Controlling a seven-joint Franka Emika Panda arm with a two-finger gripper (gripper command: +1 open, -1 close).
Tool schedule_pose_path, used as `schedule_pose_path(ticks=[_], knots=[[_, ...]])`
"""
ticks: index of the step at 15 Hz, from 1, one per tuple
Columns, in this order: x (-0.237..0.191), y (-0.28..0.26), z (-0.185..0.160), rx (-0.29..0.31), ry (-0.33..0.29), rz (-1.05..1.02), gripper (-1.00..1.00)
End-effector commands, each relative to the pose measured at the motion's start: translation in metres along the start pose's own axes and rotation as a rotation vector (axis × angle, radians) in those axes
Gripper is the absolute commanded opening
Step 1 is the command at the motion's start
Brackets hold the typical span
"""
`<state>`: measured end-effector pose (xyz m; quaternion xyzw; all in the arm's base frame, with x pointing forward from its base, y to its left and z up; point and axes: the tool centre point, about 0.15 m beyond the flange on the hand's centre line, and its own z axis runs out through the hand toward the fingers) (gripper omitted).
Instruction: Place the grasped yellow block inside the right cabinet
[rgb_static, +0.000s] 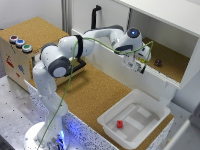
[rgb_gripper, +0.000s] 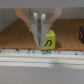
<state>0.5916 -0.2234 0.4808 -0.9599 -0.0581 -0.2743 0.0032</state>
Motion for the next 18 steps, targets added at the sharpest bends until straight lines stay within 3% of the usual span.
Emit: schedule_pose_path(ticks=[1, 5, 10, 15, 18], knots=[[0.013, 0.008, 0.033, -0.024, 0.018, 0.015, -1.00], [0.032, 0.012, 0.049, -0.051, 0.050, 0.028, -1.00], [0.056, 0.011, 0.062, -0.033, 0.077, 0.042, -1.00], [0.061, 0.010, 0.053, -0.053, 0.083, 0.034, -1.00], [0.046, -0.014, 0.021, -0.042, 0.085, 0.035, -1.00]])
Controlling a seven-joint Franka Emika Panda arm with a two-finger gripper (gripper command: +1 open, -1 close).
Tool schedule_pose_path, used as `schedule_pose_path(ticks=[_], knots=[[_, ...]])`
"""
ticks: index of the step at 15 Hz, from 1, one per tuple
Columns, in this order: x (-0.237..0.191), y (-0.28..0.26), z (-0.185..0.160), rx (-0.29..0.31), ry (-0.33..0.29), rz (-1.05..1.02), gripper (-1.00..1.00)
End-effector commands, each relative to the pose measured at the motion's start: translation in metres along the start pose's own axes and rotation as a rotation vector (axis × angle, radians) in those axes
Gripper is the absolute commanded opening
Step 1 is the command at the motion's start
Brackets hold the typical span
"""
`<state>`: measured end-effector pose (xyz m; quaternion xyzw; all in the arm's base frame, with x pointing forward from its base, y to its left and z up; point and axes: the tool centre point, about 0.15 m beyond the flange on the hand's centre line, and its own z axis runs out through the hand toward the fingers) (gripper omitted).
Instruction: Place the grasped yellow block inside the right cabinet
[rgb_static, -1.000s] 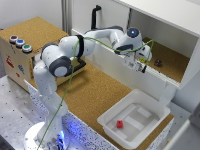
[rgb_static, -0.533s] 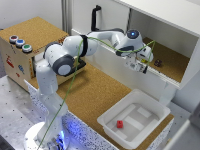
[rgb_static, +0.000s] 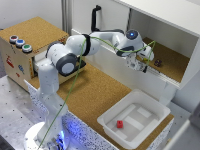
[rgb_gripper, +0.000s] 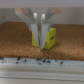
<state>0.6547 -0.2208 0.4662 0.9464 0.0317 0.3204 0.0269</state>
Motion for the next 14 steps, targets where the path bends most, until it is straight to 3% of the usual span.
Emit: schedule_pose_path(ticks=[1, 5, 9, 10, 14], knots=[[-0.006, -0.024, -0.036, 0.035, -0.012, 0.010, -1.00], [-0.030, -0.052, -0.072, 0.036, -0.017, 0.041, -1.00], [-0.052, -0.068, -0.105, -0.043, -0.076, 0.066, -1.00], [-0.058, -0.067, -0.111, -0.067, -0.094, 0.094, 1.00], [-0.078, -0.079, -0.141, -0.117, -0.101, 0.148, 1.00]])
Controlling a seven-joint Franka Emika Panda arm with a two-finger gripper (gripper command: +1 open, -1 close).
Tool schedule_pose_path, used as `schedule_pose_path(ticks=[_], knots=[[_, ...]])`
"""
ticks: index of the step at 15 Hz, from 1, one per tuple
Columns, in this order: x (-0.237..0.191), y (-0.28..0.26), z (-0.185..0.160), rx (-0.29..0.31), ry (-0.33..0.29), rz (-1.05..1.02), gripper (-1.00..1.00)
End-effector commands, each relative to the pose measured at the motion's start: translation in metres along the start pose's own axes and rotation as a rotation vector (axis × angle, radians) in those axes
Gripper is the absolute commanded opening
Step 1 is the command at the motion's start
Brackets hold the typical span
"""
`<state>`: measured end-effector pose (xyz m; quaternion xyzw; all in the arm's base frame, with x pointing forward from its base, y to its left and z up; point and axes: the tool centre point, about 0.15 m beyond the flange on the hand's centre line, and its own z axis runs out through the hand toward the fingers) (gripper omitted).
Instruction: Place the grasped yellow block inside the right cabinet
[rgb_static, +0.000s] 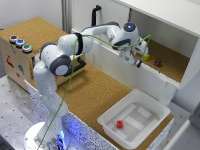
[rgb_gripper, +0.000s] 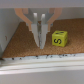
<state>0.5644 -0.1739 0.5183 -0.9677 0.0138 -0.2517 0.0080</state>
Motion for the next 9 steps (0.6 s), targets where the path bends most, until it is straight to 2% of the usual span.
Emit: schedule_pose_path(ticks=[1, 4, 7, 9], knots=[[-0.057, -0.035, -0.037, -0.156, 0.036, 0.059, 1.00], [-0.078, -0.058, -0.043, -0.164, 0.001, 0.085, 1.00], [-0.102, -0.089, -0.045, -0.186, -0.069, 0.083, 1.00], [-0.114, -0.104, -0.047, -0.170, -0.103, 0.073, 1.00]])
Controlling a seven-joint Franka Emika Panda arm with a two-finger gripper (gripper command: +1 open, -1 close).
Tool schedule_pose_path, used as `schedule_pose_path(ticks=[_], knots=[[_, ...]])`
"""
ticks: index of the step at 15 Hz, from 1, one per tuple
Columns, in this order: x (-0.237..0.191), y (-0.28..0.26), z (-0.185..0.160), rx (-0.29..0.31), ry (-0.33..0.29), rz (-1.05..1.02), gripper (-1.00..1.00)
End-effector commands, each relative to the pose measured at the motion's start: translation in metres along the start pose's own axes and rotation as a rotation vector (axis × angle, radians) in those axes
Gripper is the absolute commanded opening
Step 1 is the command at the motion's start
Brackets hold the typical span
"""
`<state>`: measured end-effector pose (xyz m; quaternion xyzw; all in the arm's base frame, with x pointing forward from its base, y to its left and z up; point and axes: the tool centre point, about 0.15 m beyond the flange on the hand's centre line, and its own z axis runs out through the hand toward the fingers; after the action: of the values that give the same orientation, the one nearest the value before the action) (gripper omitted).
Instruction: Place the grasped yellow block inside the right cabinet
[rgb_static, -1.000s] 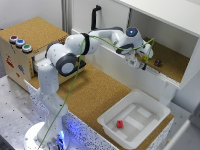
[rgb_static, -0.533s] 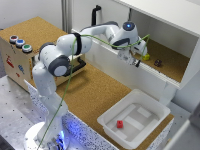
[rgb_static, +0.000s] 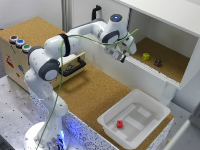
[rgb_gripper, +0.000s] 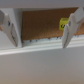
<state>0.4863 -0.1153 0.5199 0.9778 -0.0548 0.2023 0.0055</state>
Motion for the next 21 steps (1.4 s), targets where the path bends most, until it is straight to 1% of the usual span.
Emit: schedule_pose_path(ticks=[1, 2, 3, 4, 5, 21], knots=[[-0.053, -0.049, -0.007, -0.107, 0.004, -0.012, 1.00], [-0.060, -0.054, -0.007, -0.075, 0.003, -0.037, 1.00], [-0.071, -0.061, -0.008, 0.013, 0.022, -0.060, 1.00], [-0.079, -0.068, -0.006, 0.055, 0.023, -0.084, 1.00], [-0.082, -0.071, -0.005, 0.072, 0.022, -0.095, 1.00], [-0.082, -0.071, -0.005, 0.072, 0.022, -0.095, 1.00]])
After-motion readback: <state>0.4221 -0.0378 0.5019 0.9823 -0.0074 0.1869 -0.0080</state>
